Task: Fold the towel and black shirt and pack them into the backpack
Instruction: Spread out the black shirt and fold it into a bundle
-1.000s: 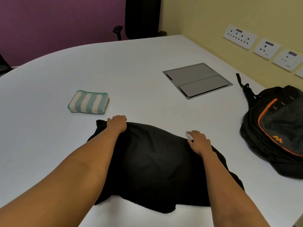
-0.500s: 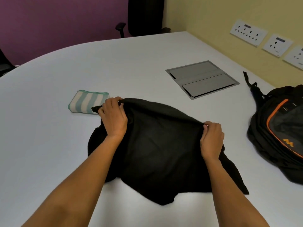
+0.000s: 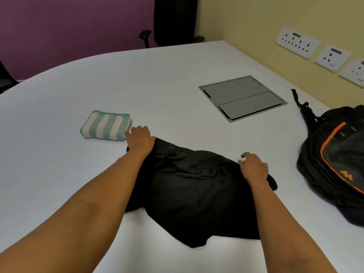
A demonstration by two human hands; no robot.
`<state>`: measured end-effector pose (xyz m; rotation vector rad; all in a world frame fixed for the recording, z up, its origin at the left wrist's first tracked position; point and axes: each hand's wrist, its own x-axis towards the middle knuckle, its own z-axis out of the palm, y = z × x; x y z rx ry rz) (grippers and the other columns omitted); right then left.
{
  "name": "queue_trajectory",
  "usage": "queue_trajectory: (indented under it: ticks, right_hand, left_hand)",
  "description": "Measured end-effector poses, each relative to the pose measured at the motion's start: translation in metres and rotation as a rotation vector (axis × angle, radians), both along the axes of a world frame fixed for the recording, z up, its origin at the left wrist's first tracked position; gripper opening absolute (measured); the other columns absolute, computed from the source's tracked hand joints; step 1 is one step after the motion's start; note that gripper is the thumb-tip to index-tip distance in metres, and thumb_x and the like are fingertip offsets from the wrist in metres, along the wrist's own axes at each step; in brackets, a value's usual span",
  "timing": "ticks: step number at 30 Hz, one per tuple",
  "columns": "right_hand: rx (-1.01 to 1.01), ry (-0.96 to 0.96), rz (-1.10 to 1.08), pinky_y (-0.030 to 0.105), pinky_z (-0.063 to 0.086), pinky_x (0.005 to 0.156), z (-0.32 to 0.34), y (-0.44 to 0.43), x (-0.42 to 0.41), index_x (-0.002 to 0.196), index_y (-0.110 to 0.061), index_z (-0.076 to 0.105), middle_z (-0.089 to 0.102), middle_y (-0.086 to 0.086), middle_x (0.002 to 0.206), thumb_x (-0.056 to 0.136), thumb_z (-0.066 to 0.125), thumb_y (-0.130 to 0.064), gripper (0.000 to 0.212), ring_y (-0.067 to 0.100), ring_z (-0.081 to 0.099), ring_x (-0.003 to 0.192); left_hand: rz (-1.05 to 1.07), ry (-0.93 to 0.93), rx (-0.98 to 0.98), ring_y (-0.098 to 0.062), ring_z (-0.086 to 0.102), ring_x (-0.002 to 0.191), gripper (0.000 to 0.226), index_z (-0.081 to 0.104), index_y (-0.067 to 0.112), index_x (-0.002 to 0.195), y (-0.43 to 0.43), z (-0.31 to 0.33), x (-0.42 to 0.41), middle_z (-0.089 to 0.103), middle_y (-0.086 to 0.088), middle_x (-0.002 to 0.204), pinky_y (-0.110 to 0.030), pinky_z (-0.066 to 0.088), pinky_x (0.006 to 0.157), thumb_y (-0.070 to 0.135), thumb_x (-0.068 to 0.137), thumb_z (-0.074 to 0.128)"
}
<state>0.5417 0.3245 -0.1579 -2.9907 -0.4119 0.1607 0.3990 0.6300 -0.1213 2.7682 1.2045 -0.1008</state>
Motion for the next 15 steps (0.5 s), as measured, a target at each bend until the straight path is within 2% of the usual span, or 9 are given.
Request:
queue_trajectory:
  ticks: [2,4,6,8,10,11,13,15]
  right_hand:
    - [-0.104,0.025,0.024,0.036,0.038,0.095,0.001,0.002,0.008,0.131,-0.016,0.050,0.051,0.009,0.130,0.098,0.042,-0.037,0.039,0.027,0.051,0.116]
    - [-0.149,0.057,0.052,0.037,0.038,0.096,0.000,0.007,0.015,0.129,-0.019,0.052,0.053,0.007,0.129,0.097,0.042,-0.047,0.045,0.026,0.050,0.117]
    - [-0.103,0.092,0.086,0.038,0.037,0.096,-0.003,0.013,0.021,0.124,-0.021,0.056,0.058,0.004,0.124,0.094,0.041,-0.056,0.049,0.025,0.052,0.115]
    - [-0.056,0.132,0.135,0.039,0.037,0.098,-0.006,0.016,0.024,0.119,-0.023,0.059,0.062,0.002,0.119,0.092,0.042,-0.058,0.048,0.024,0.055,0.113]
    - [0.006,0.181,0.141,0.039,0.038,0.099,-0.006,0.017,0.025,0.114,-0.023,0.061,0.065,0.001,0.116,0.093,0.046,-0.053,0.040,0.024,0.056,0.110]
    - [0.050,0.196,0.134,0.039,0.039,0.098,-0.006,0.016,0.024,0.109,-0.024,0.063,0.065,0.001,0.114,0.094,0.048,-0.048,0.031,0.024,0.057,0.108]
    - [0.118,0.208,0.122,0.039,0.042,0.095,-0.006,0.015,0.023,0.093,-0.027,0.063,0.067,0.002,0.108,0.095,0.050,-0.033,0.014,0.025,0.059,0.101]
    - [0.112,0.211,0.121,0.038,0.043,0.091,-0.005,0.014,0.019,0.086,-0.028,0.060,0.068,0.002,0.102,0.094,0.048,-0.022,0.016,0.024,0.060,0.094]
  left_hand:
    - [0.014,0.147,-0.006,-0.028,0.041,0.127,0.052,0.048,0.009,0.129,0.001,-0.002,0.008,0.049,-0.011,0.133,-0.042,0.028,0.107,0.048,0.096,0.042]
    - [0.047,0.188,-0.060,-0.028,0.045,0.124,0.052,0.053,0.009,0.124,0.005,-0.006,0.016,0.053,-0.010,0.128,-0.042,0.027,0.108,0.051,0.095,0.041]
    - [0.100,0.162,-0.132,-0.027,0.053,0.114,0.045,0.058,0.009,0.116,0.009,-0.008,0.021,0.059,-0.008,0.119,-0.040,0.031,0.102,0.046,0.094,0.045]
    - [0.151,0.116,-0.188,-0.027,0.057,0.108,0.030,0.058,0.008,0.112,0.011,-0.006,0.024,0.059,-0.008,0.116,-0.035,0.036,0.092,0.029,0.093,0.052]
    - [0.197,0.011,-0.226,-0.029,0.058,0.108,0.023,0.058,0.003,0.111,0.012,-0.002,0.027,0.059,-0.013,0.117,-0.033,0.041,0.084,0.013,0.091,0.050]
    - [0.224,-0.071,-0.226,-0.031,0.058,0.108,0.024,0.058,0.001,0.112,0.012,0.002,0.028,0.060,-0.016,0.118,-0.034,0.044,0.084,0.012,0.093,0.049]
    - [0.293,-0.319,-0.195,-0.034,0.059,0.106,0.029,0.061,0.000,0.113,0.010,0.013,0.028,0.061,-0.019,0.117,-0.038,0.045,0.085,0.020,0.098,0.045]
    - [0.355,-0.648,-0.210,-0.032,0.060,0.104,0.032,0.064,0.005,0.114,0.003,0.026,0.023,0.065,-0.016,0.114,-0.034,0.044,0.083,0.026,0.100,0.043]
